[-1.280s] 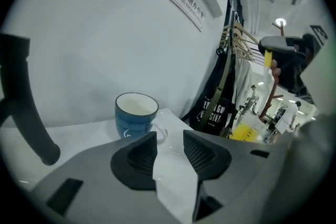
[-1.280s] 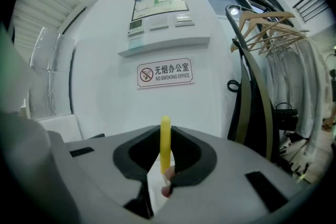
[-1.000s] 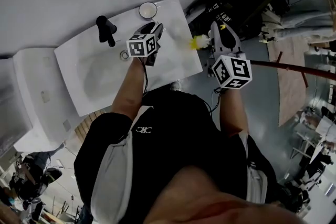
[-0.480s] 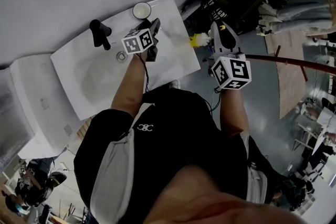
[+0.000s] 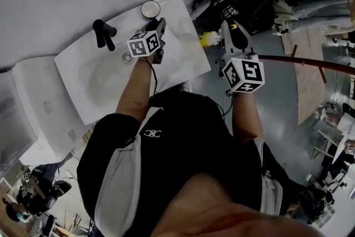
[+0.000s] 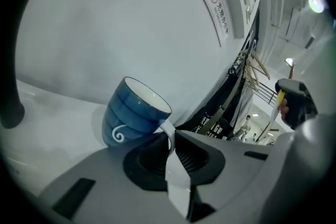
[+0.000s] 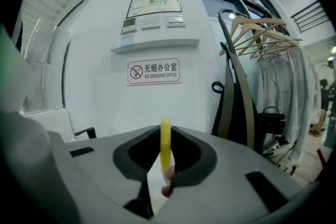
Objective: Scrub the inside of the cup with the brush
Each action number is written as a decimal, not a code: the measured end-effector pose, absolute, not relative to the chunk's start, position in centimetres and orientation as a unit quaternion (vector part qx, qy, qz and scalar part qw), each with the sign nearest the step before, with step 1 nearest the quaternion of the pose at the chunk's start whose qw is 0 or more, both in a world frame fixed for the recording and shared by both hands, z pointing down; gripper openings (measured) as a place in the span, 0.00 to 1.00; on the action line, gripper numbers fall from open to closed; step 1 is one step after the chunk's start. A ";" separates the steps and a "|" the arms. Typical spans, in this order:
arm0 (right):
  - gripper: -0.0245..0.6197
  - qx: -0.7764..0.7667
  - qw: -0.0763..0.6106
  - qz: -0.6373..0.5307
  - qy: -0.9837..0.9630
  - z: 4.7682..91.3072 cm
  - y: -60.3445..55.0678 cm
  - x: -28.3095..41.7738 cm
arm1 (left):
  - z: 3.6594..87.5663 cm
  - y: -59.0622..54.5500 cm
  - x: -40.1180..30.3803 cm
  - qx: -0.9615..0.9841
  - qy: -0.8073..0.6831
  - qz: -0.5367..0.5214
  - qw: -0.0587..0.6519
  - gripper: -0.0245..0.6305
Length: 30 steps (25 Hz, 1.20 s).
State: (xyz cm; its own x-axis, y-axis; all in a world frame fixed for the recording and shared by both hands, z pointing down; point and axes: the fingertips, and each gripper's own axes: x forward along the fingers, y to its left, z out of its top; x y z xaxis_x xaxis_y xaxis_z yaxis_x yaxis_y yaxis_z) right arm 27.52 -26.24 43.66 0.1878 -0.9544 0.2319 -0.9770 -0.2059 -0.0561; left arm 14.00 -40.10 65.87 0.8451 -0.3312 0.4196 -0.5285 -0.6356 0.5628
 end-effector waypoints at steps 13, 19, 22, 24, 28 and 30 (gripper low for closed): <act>0.12 0.728 0.002 0.096 -0.679 41.2 -26.6 25.3 | 63.5 -32.9 11.6 0.933 -0.193 0.169 0.254 0.11; 0.12 0.696 -0.027 0.082 -0.713 39.6 -27.0 22.5 | 64.7 -29.3 8.6 0.925 -0.210 0.202 0.242 0.11; 0.12 0.674 -0.043 0.082 -0.733 39.0 -27.7 20.8 | 65.1 -28.3 7.0 0.919 -0.231 0.210 0.242 0.11; 0.12 0.657 -0.054 0.085 -0.747 38.6 -28.3 19.6 | 65.4 -27.6 6.0 0.912 -0.245 0.217 0.246 0.11; 0.12 0.624 -0.071 0.082 -0.774 36.9 -29.4 17.1 | 66.0 -26.4 4.4 0.900 -0.266 0.227 0.261 0.11; 0.12 0.606 -0.080 0.080 -0.787 36.0 -29.9 15.6 | 66.2 -25.7 3.9 0.894 -0.273 0.233 0.266 0.11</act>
State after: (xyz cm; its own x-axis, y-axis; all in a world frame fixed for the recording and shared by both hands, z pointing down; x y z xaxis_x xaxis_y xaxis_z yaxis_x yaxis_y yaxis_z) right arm 15.65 -29.95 35.95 -0.2527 -0.9671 -0.0290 -0.9416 0.2527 -0.2224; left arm 3.92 -25.74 66.17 0.7415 -0.3647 0.5632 -0.6135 -0.7084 0.3489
